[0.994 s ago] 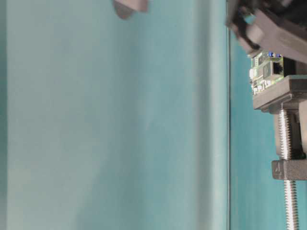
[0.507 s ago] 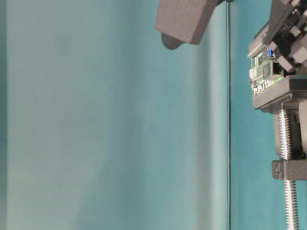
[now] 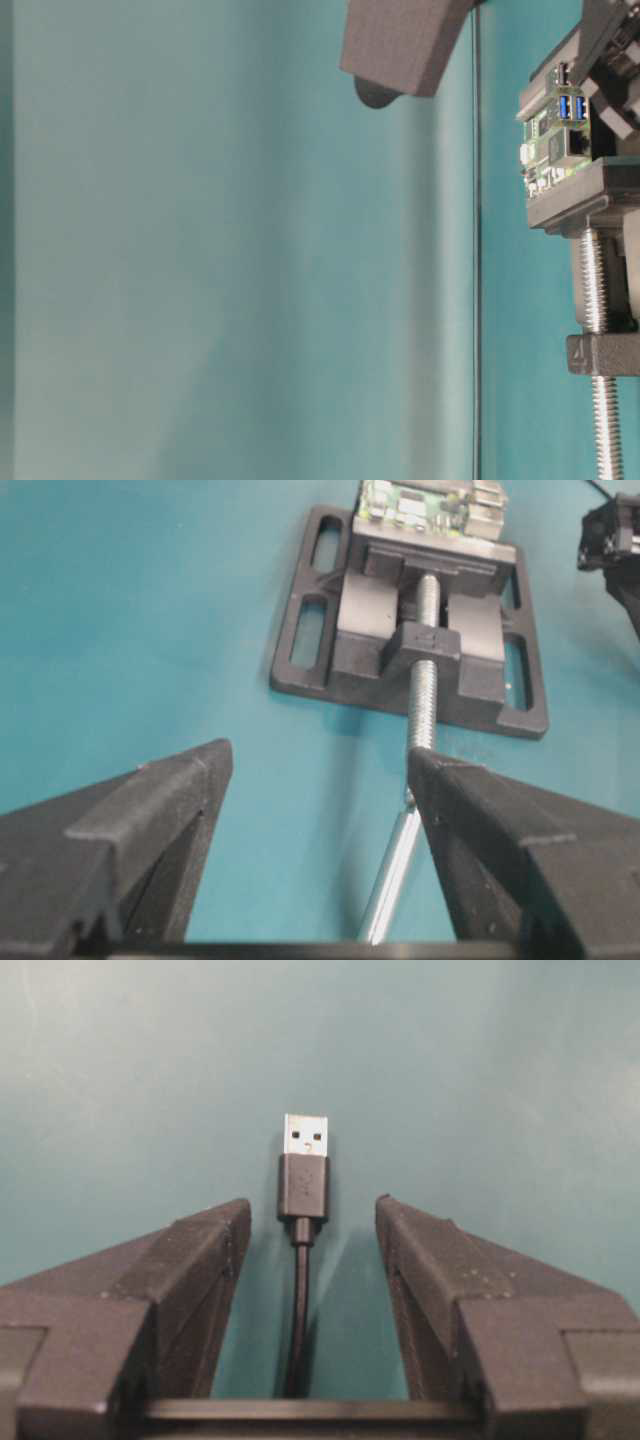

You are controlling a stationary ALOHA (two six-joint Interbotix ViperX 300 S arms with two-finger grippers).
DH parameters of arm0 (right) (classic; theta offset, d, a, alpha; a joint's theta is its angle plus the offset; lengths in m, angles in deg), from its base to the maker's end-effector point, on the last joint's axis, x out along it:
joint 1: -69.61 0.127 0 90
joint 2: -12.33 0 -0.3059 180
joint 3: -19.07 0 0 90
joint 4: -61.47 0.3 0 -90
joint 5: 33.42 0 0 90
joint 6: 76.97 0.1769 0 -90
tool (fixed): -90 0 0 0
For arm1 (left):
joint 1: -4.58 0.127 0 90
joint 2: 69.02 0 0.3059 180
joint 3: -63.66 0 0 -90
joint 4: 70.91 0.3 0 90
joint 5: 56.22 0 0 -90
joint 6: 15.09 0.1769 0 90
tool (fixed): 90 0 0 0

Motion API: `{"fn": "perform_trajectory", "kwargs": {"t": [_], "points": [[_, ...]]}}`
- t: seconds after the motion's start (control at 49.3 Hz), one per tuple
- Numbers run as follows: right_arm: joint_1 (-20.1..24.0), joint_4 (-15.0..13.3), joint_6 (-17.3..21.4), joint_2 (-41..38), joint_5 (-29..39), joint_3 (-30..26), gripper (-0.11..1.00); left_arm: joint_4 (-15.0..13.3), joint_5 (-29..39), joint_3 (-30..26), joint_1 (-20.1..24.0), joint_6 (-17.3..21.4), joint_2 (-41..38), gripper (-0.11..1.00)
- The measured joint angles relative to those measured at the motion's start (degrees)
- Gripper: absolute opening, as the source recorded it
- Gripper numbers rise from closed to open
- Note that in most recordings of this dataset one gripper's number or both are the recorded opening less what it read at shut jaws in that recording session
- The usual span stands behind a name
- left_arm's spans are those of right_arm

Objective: Insert the USB into the fixed PCB.

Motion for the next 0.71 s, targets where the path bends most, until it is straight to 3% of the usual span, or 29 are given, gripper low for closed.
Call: {"fn": "perform_trajectory", "kwargs": {"t": [0.223, 0.507, 0.71], "points": [[0.0, 0.0, 0.09, -0.79, 0.0, -0.62, 0.55, 0.0, -0.79, 2.11, 0.0, -0.09, 0.0, 0.85], [0.09, 0.09, 0.09, -0.79, -0.09, -0.62, 0.29, 0.0, -0.79, 3.43, 0.0, -0.18, 0.7, 0.85], [0.09, 0.0, 0.09, -0.88, -0.09, -0.62, 0.29, 0.0, -0.79, 3.52, 0.0, -0.18, 0.88, 0.85]]}}
